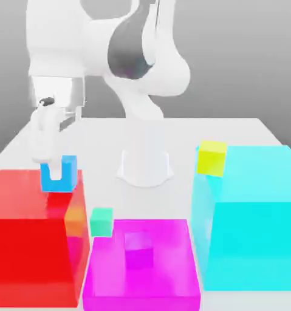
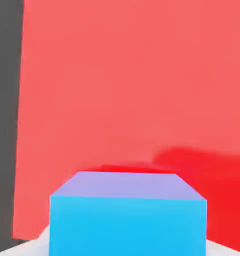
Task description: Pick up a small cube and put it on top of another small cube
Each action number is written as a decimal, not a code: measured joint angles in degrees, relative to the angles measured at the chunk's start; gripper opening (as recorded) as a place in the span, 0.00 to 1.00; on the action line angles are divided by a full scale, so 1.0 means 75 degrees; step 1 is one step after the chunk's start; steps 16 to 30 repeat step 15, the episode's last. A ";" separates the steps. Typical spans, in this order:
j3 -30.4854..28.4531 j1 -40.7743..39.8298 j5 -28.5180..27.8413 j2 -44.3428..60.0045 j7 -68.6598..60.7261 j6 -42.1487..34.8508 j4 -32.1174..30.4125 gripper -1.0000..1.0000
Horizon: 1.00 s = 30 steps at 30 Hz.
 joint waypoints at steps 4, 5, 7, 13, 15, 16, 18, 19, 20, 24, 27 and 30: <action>-0.0027 0.0031 -0.0126 -0.0226 -0.0472 -0.0438 -0.0770 0.00; -0.0015 -0.0094 -0.0226 -0.0157 -0.0376 -0.0350 -0.0909 0.00; 0.0022 -0.0219 -0.0338 0.0233 -0.0276 0.0104 -0.1065 0.00; 0.0101 -0.0317 -0.0469 0.1448 -0.0165 0.1505 -0.1280 1.00; 0.0101 -0.0317 -0.0469 0.1448 -0.0165 0.1505 -0.1280 1.00; 0.0101 -0.0317 -0.0469 0.1448 -0.0165 0.1505 -0.1280 1.00; 0.0101 -0.0317 -0.0469 0.1448 -0.0165 0.1505 -0.1280 1.00; 0.0101 -0.0317 -0.0469 0.1448 -0.0165 0.1505 -0.1280 1.00; 0.0101 -0.0317 -0.0469 0.1448 -0.0165 0.1505 -0.1280 1.00; 0.0101 -0.0317 -0.0469 0.1448 -0.0165 0.1505 -0.1280 1.00; 0.0101 -0.0317 -0.0469 0.1448 -0.0165 0.1505 -0.1280 1.00; 0.0101 -0.0317 -0.0469 0.1448 -0.0165 0.1505 -0.1280 1.00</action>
